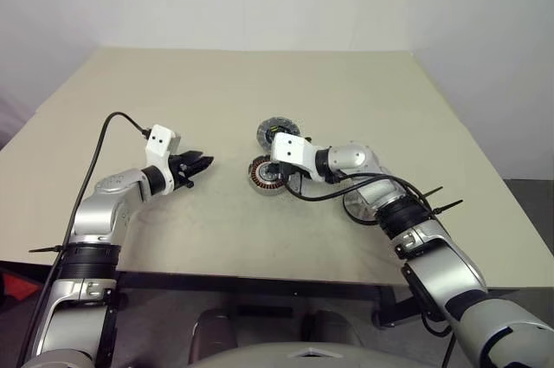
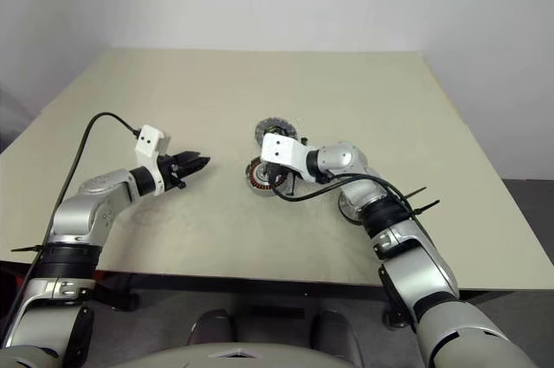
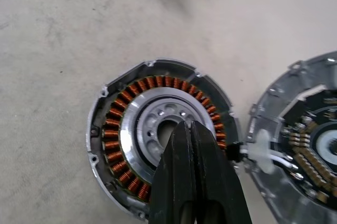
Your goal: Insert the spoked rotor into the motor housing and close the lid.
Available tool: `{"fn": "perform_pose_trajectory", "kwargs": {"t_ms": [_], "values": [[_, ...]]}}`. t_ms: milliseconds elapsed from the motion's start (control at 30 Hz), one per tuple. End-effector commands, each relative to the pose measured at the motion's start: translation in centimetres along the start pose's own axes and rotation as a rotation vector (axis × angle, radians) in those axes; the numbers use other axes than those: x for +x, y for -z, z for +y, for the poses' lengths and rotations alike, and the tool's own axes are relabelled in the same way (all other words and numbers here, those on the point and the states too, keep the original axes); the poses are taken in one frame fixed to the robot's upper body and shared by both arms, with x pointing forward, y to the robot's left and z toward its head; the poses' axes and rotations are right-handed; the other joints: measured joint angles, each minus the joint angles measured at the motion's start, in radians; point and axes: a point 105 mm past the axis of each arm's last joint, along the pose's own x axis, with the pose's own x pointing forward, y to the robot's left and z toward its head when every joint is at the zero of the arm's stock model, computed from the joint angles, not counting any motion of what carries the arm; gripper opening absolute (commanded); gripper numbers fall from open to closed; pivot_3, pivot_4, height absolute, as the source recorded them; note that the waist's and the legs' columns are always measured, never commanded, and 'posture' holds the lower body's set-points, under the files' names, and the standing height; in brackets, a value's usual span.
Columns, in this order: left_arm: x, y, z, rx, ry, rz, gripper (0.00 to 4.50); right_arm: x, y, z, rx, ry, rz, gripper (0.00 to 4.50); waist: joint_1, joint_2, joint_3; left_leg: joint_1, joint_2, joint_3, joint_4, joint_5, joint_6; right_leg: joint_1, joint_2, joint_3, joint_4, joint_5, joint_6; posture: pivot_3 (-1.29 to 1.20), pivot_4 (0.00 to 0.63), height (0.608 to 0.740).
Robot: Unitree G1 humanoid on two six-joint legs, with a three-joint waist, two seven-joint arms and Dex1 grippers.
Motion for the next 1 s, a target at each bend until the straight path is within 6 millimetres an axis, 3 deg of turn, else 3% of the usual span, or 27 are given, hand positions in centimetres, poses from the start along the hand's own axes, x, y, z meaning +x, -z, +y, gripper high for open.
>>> {"fn": "perform_pose_trajectory", "kwargs": {"t_ms": [33,333,1000], "values": [[-0.1,-1.3,0.1,0.026,0.000,-0.042,1.94,-0.8,-1.9,-1.5,-0.041,0.042,-0.047,0.02,0.000,0.000,0.000,0.000,0.000,0.000,0.000,0.000,0.000,0.000,0.000,0.000,0.000,0.000,0.000,0.00,0.000,0.740],[-0.1,-1.4,0.3,0.028,-0.004,-0.043,1.94,0.1,0.3,-1.2,-0.009,0.045,0.018,0.02,0.000,0.000,0.000,0.000,0.000,0.000,0.000,0.000,0.000,0.000,0.000,0.000,0.000,0.000,0.000,0.00,0.000,0.740],[-0.4,-2.0,1.4,0.033,-0.039,-0.054,1.94,0.3,-1.2,0.4,-0.023,-0.005,-0.035,0.02,0.000,0.000,0.000,0.000,0.000,0.000,0.000,0.000,0.000,0.000,0.000,0.000,0.001,0.000,0.000,0.00,0.000,0.740]]}}
